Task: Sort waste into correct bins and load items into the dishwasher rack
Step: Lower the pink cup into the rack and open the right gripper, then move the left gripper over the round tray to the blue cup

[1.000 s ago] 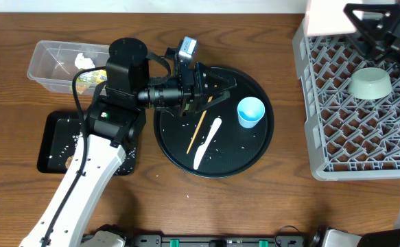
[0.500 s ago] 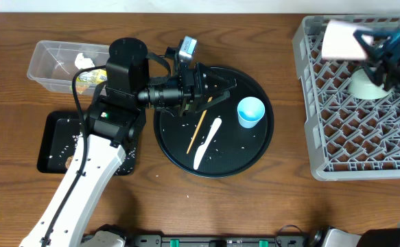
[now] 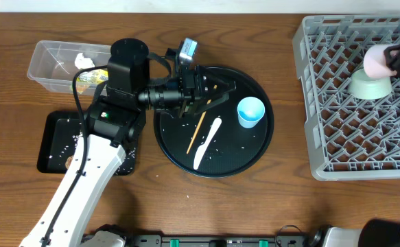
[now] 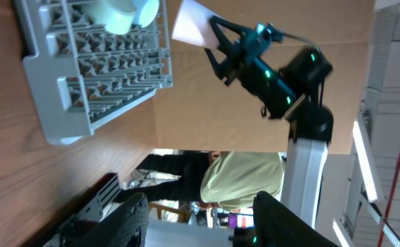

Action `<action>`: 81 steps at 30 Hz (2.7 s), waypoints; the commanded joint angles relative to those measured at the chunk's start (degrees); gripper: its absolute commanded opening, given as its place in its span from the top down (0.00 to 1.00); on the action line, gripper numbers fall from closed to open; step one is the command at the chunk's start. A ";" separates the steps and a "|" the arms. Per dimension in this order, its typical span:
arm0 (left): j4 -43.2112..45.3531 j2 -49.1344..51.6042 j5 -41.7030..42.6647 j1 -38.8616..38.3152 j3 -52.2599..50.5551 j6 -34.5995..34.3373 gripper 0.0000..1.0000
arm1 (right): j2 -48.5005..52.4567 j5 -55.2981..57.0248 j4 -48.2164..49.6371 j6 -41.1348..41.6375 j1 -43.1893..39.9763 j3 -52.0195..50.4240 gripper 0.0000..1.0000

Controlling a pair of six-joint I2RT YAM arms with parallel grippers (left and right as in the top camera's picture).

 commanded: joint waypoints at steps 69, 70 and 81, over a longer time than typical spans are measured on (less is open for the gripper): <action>-22.43 1.22 -15.30 -0.09 0.09 20.41 0.34 | 6.91 -17.25 -11.80 -5.60 -8.37 15.23 0.01; -24.13 1.53 -18.36 -0.59 0.09 21.05 0.33 | 5.64 -19.32 -12.20 -6.08 -7.39 15.23 0.01; -23.69 11.93 -43.56 -13.57 0.33 21.64 0.12 | 2.43 -15.56 -17.33 -5.49 5.60 14.08 0.01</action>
